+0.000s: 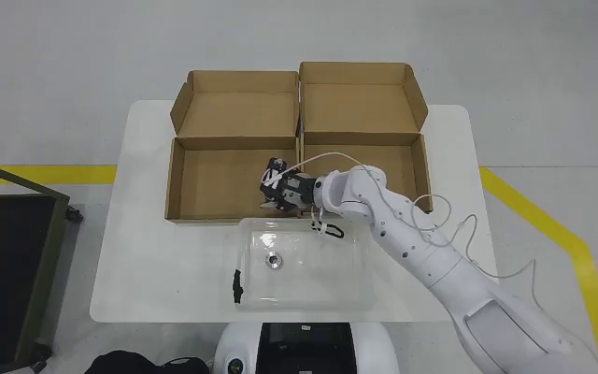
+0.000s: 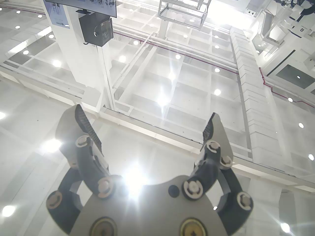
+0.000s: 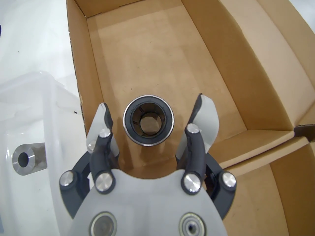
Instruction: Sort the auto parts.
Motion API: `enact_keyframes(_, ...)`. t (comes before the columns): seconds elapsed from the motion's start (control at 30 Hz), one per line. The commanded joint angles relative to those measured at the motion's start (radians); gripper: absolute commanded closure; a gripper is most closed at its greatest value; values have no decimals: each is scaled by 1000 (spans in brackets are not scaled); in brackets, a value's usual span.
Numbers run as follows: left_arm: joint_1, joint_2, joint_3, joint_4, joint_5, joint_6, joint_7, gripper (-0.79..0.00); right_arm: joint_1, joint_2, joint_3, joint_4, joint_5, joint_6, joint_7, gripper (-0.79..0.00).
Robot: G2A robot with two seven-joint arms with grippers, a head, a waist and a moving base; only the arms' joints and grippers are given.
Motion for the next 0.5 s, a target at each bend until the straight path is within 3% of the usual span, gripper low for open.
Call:
enact_keyframes(0.0,0,0,0,0,0,0,0,-785,-9,5,17,-30,-9,3,-8,-705)
enact_keyframes(0.23,0,0,0,0,0,0,0,-785,-69,36,97,-210,-72,-2,-22,-763)
enact_keyframes(0.47,0,0,0,0,0,0,0,-785,-203,73,157,-428,-142,-45,-9,-785)
